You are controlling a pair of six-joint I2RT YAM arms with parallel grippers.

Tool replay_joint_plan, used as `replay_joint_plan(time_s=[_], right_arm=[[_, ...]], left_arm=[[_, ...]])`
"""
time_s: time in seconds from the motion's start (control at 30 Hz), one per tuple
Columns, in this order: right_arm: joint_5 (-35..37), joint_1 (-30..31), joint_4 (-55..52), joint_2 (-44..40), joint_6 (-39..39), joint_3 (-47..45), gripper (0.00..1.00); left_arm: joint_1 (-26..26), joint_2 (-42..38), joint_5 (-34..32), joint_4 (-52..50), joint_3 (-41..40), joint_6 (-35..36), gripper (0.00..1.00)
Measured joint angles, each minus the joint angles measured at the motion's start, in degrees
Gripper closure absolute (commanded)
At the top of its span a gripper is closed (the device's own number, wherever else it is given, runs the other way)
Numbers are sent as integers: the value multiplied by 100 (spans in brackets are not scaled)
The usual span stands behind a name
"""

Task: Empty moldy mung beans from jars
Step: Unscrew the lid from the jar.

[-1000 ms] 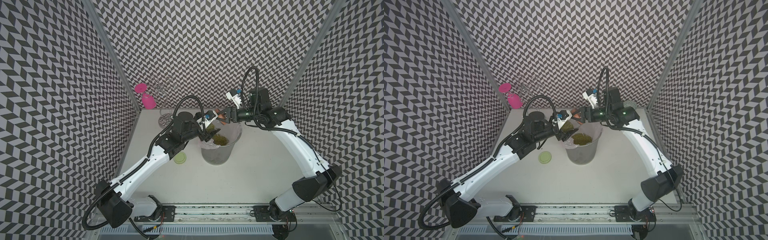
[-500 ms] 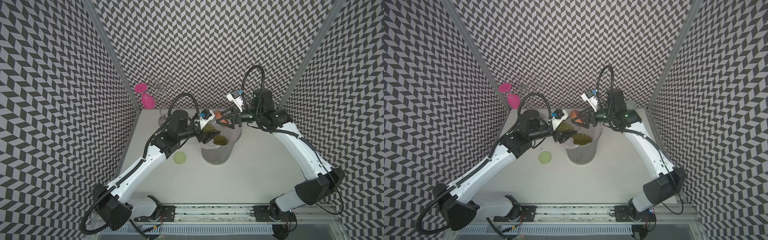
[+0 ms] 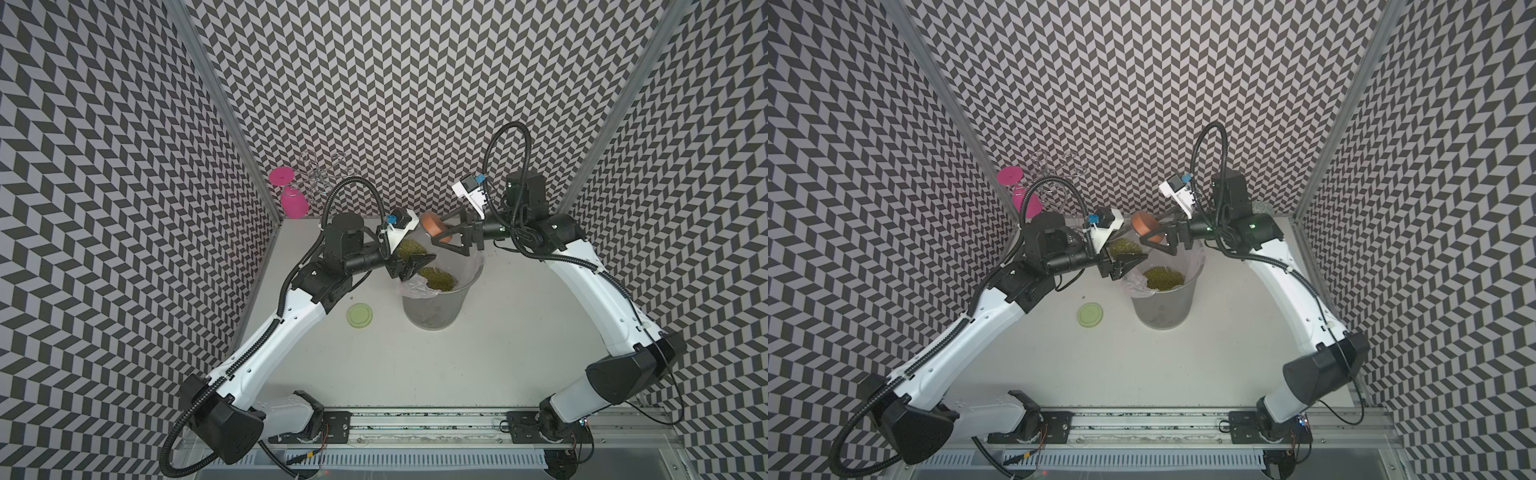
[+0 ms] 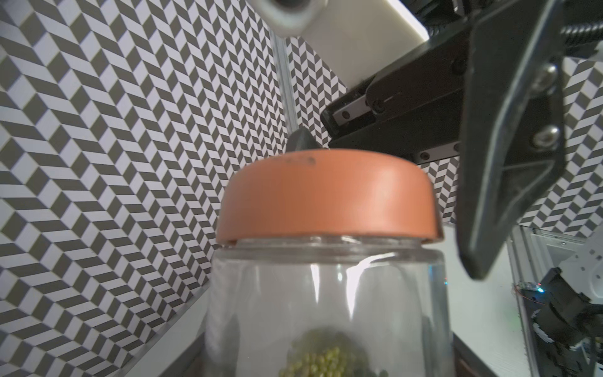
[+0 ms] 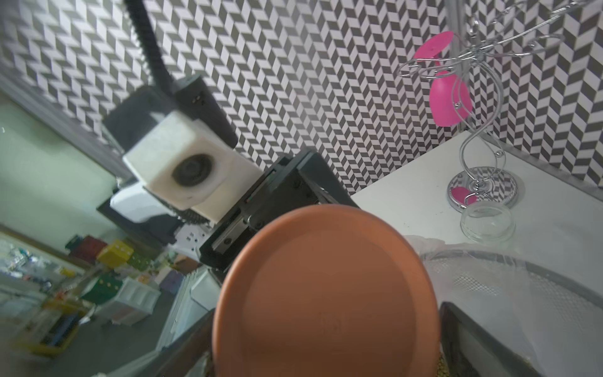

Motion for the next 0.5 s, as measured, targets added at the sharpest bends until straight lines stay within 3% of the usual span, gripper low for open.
replay_joint_plan(time_s=[0.3,0.5], right_arm=[[361,11,494,-83,2295,-236,1],[656,11,74,116,2608,562,0]], left_arm=[[-337,-114,-863,173,-273,485,90],[-428,-179,-1054,245,-275,686,90]])
